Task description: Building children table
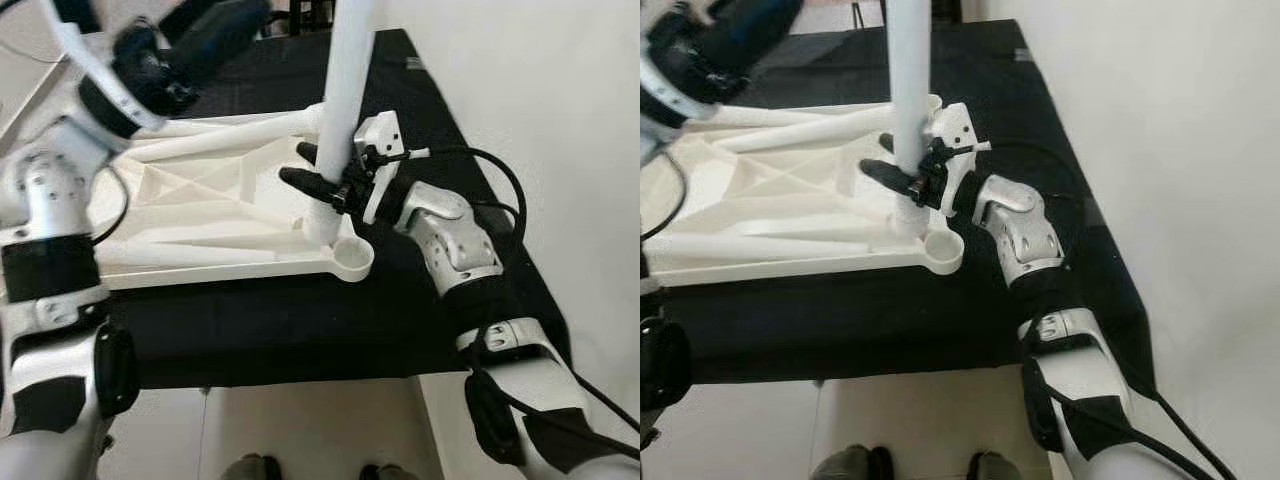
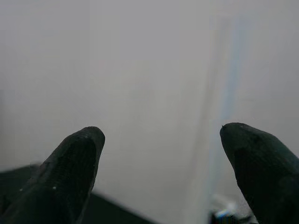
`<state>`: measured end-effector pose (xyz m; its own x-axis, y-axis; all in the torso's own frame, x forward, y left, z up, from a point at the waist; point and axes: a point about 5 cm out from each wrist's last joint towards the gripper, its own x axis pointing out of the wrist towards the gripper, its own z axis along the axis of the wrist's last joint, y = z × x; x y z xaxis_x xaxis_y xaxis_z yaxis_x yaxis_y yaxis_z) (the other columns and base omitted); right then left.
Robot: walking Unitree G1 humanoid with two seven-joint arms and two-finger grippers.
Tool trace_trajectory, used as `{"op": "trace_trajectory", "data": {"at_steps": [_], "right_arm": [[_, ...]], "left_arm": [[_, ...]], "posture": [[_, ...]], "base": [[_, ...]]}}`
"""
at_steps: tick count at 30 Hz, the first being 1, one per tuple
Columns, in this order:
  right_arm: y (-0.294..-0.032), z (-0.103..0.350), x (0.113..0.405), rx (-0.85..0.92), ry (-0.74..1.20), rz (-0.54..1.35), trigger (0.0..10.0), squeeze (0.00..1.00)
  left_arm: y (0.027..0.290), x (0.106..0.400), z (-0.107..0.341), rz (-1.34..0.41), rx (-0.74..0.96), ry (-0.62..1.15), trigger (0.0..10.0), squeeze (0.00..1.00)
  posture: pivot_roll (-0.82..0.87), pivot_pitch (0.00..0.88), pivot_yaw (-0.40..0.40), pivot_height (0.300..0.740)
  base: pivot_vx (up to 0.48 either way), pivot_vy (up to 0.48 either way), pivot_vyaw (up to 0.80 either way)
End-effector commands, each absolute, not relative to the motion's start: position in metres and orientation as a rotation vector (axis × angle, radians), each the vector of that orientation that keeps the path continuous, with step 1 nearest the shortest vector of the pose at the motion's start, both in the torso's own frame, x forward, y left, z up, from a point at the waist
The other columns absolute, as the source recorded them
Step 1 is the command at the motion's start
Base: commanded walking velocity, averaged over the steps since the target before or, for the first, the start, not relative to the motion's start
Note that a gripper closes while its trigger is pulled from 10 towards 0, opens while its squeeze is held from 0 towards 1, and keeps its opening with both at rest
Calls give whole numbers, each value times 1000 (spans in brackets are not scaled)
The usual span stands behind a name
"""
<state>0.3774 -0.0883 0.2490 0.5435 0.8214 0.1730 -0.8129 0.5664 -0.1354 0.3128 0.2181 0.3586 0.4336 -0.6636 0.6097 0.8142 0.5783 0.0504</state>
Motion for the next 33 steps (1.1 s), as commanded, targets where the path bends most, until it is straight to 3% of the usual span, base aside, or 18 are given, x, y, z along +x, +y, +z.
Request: {"op": "trace_trajectory", "data": {"at_steps": [1,4,6,9,10,11,12,21,24,33], "right_arm": [[-90,251,380,-40,-243,934,0,0],[-93,251,382,-38,-241,903,0,0],[-101,249,388,-41,-225,824,0,0],[-104,248,389,-43,-218,799,0,0],[-106,248,391,-43,-214,781,5922,0],[-106,248,391,-43,-214,781,5922,0],[-107,249,392,-41,-212,769,10000,0],[-109,249,393,-47,-215,750,10000,0],[-116,250,395,-50,-222,714,10000,0],[-123,250,398,-55,-224,672,10000,0]], "left_arm": [[236,308,355,-816,-260,-641,10000,1000],[248,306,346,-717,-274,-629,10000,1000],[260,300,319,-540,-279,-543,10000,1000],[262,297,311,-496,-283,-511,10000,1000],[257,294,301,-485,-266,-473,10000,133],[257,294,301,-485,-266,-473,10000,133],[250,290,291,-486,-265,-441,10000,0],[231,288,266,-416,-274,-383,10000,0],[232,293,258,-305,-260,-363,10000,0],[216,286,249,-328,-215,-317,10000,0]], "posture": [[23,149,-10,740],[26,152,-12,740],[37,158,-15,740],[38,158,-15,740],[39,161,-14,740],[39,161,-14,740],[40,162,-14,740],[38,162,-10,740],[36,160,-5,740],[40,159,-6,740]], "base": [[0,0,0],[0,0,0],[0,0,0],[0,0,0],[0,0,0],[0,0,0],[0,0,0],[0,0,0],[0,0,0],[0,0,0]]}}
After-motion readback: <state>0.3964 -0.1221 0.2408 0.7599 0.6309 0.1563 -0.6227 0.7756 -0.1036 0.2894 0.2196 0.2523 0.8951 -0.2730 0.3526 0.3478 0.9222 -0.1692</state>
